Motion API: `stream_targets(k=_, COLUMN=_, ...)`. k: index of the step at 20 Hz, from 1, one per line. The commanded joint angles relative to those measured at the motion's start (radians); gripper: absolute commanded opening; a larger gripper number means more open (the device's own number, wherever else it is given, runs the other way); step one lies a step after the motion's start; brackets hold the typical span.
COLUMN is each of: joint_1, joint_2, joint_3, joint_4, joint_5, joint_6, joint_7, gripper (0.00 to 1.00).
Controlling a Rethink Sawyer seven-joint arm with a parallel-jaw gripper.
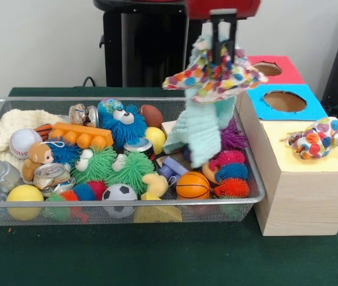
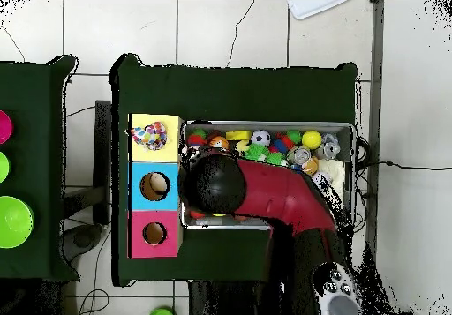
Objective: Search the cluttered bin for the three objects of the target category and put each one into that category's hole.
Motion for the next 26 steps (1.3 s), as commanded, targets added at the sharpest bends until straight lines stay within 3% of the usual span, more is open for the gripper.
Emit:
stream_targets(k=1, joint_1=-0.194, joint_2=0.012, joint_3=0.258, joint_4=0.134, joint_5=-0.044, joint_6=-0.222, joint_7=-0.121, gripper=0.00)
stream_targets(k=9, joint_1=-0.326, joint_2=0.043, joint_3=0.470, joint_4=0.186, joint_5=-0.143, joint_6=-0.402, joint_7=-0.037, gripper=0.00)
stream_targets(k=16, joint_1=-0.328, joint_2=0.071, joint_3=0.467, joint_4=0.165, joint_5=-0.236, joint_6=-0.469, joint_7=0.022, gripper=0.00)
stream_targets(k=23, joint_1=-0.280, joint_2=0.099, joint_3=0.391, joint_4=0.148, joint_5=-0.275, joint_6=-0.497, joint_7=0.090, gripper=0.00)
stream_targets(k=26, joint_1=-0.226, joint_2=0.139, joint_3=0.304, joint_4=0.129, joint_5=-0.234, joint_6=-0.349, joint_7=0.112, gripper=0.00)
